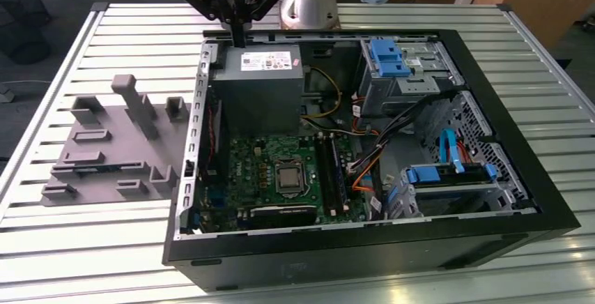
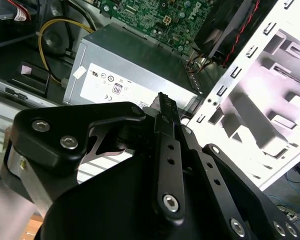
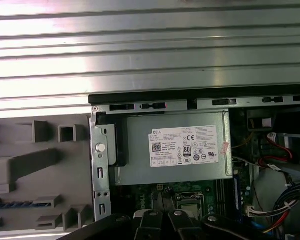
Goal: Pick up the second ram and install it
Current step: 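Reach for the second ram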
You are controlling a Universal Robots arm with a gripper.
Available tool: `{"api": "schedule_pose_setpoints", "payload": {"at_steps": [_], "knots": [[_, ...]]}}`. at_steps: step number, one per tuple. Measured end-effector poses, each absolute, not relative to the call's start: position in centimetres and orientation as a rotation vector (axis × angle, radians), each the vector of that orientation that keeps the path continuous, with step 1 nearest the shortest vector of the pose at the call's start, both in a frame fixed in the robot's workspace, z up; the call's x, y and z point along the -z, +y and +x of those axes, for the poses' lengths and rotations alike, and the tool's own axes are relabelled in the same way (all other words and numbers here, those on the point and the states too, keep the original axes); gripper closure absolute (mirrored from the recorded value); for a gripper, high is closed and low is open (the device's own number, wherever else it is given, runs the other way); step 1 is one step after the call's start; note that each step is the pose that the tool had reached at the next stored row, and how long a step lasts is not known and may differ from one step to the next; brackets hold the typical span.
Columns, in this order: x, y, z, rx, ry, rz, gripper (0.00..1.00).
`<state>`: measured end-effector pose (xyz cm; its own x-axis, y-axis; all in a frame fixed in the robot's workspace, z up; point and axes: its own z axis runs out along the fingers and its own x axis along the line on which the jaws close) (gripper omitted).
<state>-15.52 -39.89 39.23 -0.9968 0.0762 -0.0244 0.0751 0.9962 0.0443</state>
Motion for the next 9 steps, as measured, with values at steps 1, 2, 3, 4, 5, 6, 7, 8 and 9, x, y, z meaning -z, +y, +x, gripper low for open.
{"api": "schedule_pose_setpoints", "payload": {"at_steps": [1, 2, 3, 4, 5, 6, 7, 8, 9], "knots": [[-39.22, -39.89, -15.58, -0.068, 3.112, 0.118, 0.89], [-39.22, -39.90, -15.64, -0.068, 3.112, 0.118, 0.89], [-39.22, -39.89, -15.69, -0.068, 3.113, 0.118, 0.89], [-39.21, -39.89, -15.72, -0.068, 3.112, 0.118, 0.89], [-39.20, -39.89, -15.78, -0.068, 3.112, 0.118, 0.89], [-39.20, -39.89, -15.84, -0.068, 3.112, 0.118, 0.89], [-39.19, -39.89, -15.89, -0.068, 3.113, 0.118, 0.89], [-39.19, -39.89, -15.94, -0.068, 3.113, 0.118, 0.89], [-39.18, -39.90, -16.00, -0.068, 3.113, 0.118, 0.89]]}}
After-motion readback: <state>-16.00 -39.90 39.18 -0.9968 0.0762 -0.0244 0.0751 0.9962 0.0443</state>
